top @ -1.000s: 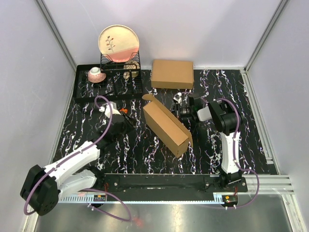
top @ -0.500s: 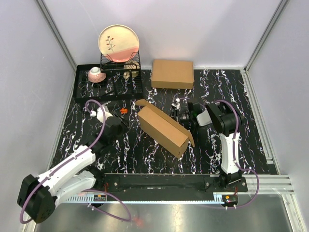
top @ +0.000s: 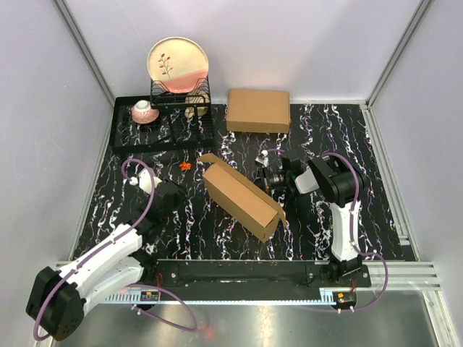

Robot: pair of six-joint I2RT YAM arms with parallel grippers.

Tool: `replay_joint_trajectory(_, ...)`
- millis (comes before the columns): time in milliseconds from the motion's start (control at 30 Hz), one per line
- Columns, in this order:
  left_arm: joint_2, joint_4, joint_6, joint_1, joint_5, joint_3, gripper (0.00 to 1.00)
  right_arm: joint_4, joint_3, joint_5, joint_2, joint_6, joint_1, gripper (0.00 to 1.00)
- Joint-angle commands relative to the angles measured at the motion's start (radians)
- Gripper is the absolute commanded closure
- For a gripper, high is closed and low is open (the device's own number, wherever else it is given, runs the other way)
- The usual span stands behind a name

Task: Fold the paper box

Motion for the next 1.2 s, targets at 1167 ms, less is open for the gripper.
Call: replay_joint_trajectory(1167,-0.084,0.305,0.704,0.182,0.412,0.310,0.25,-1.185,0.136,1.142,-1.116,-0.373,-0.262,0.61)
